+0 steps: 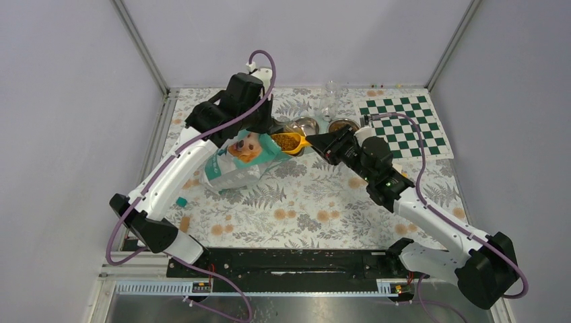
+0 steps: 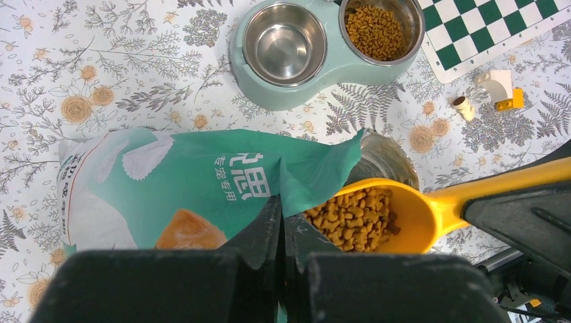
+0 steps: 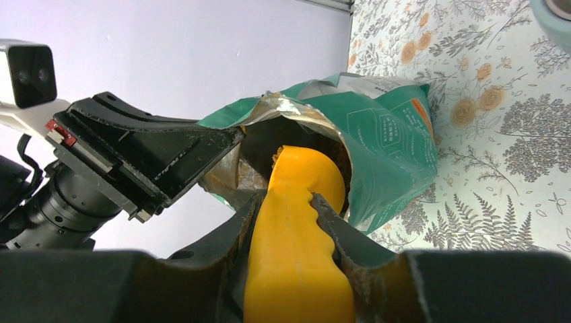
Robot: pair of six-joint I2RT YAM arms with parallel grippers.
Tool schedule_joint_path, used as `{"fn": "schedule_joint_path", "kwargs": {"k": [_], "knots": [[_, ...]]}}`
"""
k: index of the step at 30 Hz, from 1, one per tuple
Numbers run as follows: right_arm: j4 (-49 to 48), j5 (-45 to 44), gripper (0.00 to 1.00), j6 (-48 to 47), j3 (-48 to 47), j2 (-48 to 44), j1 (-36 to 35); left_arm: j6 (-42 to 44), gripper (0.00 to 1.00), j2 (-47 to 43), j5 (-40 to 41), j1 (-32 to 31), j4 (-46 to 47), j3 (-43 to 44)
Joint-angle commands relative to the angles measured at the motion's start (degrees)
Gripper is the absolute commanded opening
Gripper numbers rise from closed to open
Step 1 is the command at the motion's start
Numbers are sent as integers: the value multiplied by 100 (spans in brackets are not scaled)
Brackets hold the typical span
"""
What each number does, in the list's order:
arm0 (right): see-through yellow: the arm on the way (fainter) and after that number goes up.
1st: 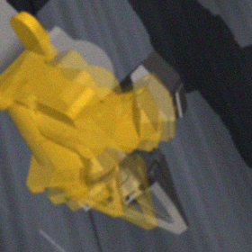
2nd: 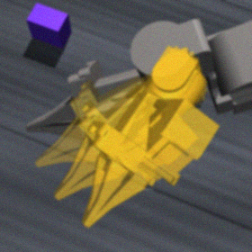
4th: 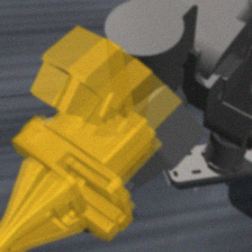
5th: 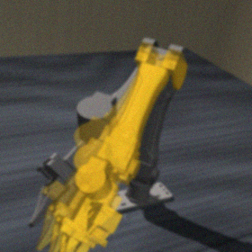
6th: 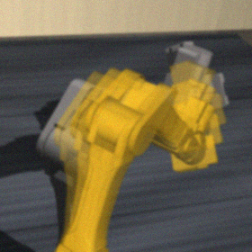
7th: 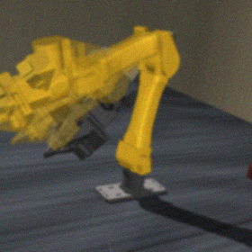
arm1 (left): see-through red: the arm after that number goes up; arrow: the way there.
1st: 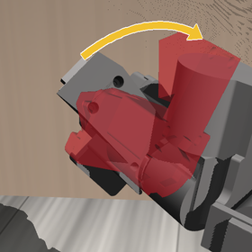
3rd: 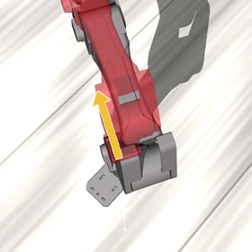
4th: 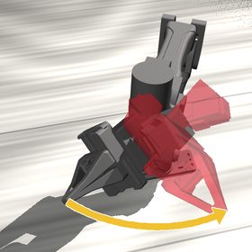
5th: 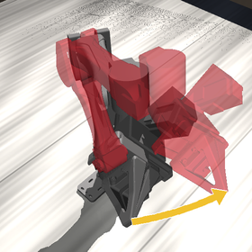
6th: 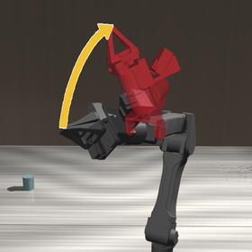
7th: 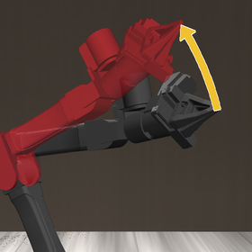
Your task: Serve the pet food
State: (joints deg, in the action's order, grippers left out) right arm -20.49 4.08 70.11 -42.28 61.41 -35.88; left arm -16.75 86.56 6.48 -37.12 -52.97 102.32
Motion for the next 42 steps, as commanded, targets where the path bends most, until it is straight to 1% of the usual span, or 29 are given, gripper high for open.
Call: {"fn": "schedule_joint_path", "kwargs": {"k": [1, 6, 11, 15, 20, 25, 27, 32, 42], "knots": [[-108, -67, 0, 260, -105, -198, 129, -6, 0, -380, -28, 18, 823, 365], [-143, -25, 0, 237, -180, -318, 201, -7, 0, -439, -40, 95, 822, 332], [45, 149, 0, -154, -449, -270, 225, -63, 0, -458, -179, 142, 846, 345], [417, 544, 0, -863, -909, -62, 228, -121, 0, -455, -347, 192, 850, 379], [901, 786, 0, -1707, -1393, 259, 229, -181, 0, -415, -546, 236, 850, 430], [1431, 815, 0, -2616, -1850, 480, 214, -247, 0, -398, -622, 305, 848, 434], [1538, 726, 0, -2815, -1934, 505, 224, -256, 0, -393, -724, 352, 851, 435], [1435, 626, 0, -2927, -1940, 513, 217, -275, 0, -393, -801, 420, 847, 424], [766, 747, 0, -2924, -1625, 390, 222, -276, 0, -449, -819, 538, 871, 346]]}}
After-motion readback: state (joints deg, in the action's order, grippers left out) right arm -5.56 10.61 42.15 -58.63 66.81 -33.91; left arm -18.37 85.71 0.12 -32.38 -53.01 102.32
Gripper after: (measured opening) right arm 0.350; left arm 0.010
